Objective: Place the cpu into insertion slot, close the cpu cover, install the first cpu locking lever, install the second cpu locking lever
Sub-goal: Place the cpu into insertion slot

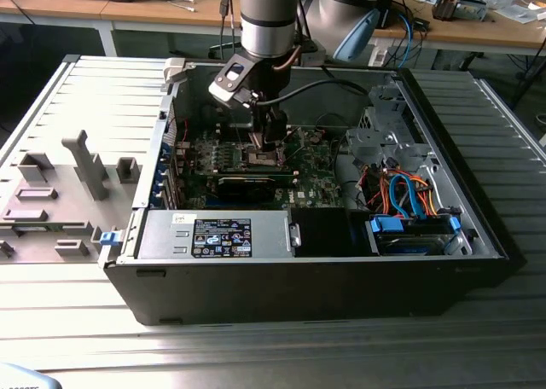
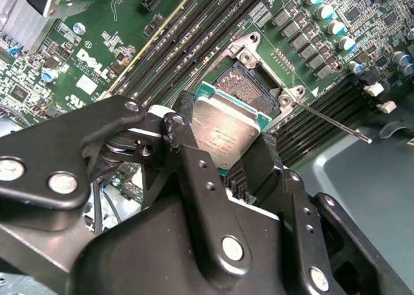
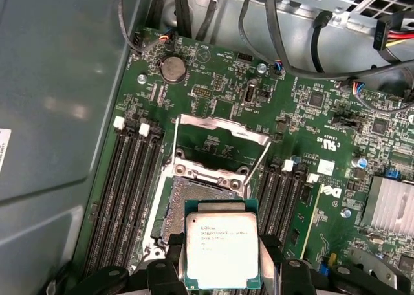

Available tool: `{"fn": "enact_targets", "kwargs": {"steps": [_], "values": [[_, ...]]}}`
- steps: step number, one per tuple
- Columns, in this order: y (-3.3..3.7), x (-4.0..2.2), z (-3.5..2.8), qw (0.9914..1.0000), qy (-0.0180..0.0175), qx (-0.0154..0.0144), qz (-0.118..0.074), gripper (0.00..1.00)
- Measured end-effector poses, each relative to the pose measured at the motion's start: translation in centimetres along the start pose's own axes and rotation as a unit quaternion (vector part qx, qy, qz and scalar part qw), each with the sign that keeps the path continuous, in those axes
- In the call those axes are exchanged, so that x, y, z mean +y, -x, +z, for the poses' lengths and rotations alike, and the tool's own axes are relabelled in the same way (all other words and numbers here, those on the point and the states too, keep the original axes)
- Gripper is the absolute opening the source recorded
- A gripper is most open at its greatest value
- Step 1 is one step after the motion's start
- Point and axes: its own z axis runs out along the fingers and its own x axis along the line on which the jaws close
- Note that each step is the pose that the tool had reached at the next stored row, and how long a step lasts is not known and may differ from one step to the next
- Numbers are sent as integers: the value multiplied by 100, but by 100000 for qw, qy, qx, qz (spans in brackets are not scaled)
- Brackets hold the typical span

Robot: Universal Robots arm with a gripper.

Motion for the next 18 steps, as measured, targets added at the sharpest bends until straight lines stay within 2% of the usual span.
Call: {"fn": "enact_targets", "kwargs": {"steps": [18], "values": [[0,0,3,99980,-41,-36,2001,55]]}}
